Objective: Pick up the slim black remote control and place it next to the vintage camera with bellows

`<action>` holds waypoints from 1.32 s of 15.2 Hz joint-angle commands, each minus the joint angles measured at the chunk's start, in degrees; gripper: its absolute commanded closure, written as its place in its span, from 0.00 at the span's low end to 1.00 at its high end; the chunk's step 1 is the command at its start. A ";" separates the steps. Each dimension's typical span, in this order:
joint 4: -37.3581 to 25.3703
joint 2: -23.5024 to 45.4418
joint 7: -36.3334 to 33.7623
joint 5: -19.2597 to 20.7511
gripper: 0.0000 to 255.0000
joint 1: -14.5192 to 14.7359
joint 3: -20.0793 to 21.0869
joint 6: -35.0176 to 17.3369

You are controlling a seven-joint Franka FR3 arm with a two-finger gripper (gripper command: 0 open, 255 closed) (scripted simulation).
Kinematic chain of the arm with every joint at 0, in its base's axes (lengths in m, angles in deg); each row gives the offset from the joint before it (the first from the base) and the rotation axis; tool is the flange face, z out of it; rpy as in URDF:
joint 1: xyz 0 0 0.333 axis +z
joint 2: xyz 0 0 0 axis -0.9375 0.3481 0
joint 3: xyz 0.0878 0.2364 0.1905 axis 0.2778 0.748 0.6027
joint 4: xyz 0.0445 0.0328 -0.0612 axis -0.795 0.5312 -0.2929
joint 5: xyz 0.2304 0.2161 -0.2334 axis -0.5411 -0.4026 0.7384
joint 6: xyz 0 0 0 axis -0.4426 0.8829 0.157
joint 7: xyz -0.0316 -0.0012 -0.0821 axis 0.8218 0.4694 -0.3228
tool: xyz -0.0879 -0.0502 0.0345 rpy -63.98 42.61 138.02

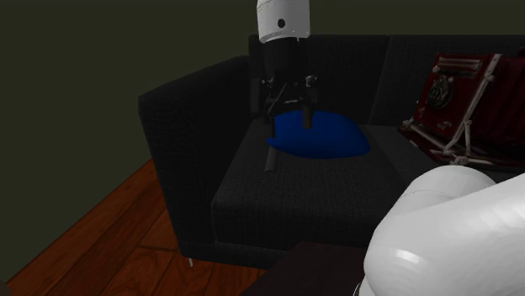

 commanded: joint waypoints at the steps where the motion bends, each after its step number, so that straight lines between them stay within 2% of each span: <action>1: 0.00 0.00 0.00 0.00 0.00 0.00 0.00 0.00; 11: 7.12 11.08 -7.51 1.61 0.00 -4.83 -0.41 -25.26; 20: 6.81 26.58 -14.40 3.37 0.00 -9.02 -1.86 -46.79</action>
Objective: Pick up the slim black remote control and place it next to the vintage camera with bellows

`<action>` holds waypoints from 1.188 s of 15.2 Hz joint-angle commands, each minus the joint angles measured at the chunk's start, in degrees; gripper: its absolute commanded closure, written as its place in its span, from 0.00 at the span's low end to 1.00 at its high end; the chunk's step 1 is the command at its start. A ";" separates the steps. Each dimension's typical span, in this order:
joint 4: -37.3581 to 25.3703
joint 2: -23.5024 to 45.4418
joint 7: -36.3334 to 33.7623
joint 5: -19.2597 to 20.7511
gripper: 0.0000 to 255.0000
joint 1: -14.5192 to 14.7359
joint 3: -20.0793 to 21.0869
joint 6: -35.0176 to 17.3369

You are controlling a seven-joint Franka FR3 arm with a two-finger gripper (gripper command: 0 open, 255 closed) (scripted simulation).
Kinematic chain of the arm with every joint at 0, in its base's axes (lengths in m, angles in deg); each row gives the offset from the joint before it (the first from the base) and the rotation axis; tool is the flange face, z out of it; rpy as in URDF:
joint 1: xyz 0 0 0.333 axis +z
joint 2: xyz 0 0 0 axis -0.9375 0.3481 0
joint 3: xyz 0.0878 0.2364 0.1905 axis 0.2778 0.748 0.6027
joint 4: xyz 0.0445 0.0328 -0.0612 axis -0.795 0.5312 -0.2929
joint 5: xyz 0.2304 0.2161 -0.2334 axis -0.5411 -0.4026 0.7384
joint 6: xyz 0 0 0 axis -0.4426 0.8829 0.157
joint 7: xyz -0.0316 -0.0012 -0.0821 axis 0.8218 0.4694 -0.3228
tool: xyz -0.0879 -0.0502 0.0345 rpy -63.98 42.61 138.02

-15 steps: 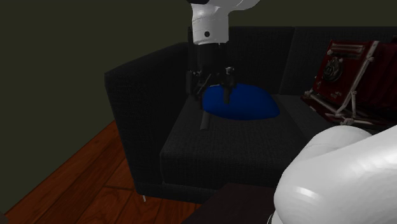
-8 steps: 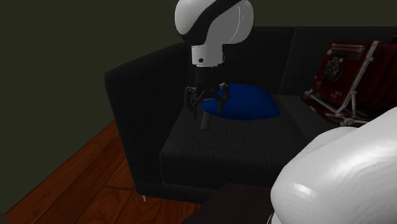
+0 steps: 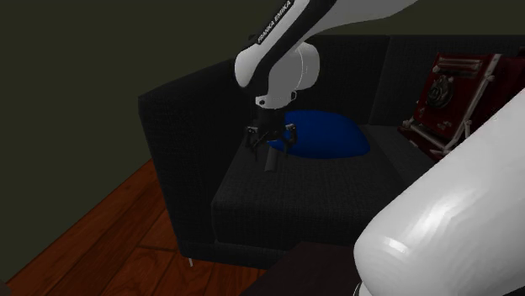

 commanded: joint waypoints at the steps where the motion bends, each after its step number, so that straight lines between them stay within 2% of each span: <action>1: -0.17 3.36 -1.57 0.45 0.00 -0.97 -0.45 -4.78; 2: -0.65 5.27 -2.35 0.63 0.00 -1.39 -0.69 -6.91; 10: 1.34 10.15 -2.04 0.15 0.00 -1.29 -0.93 -13.84; 18: 1.34 10.14 -2.04 0.15 0.00 -1.29 -0.92 -13.83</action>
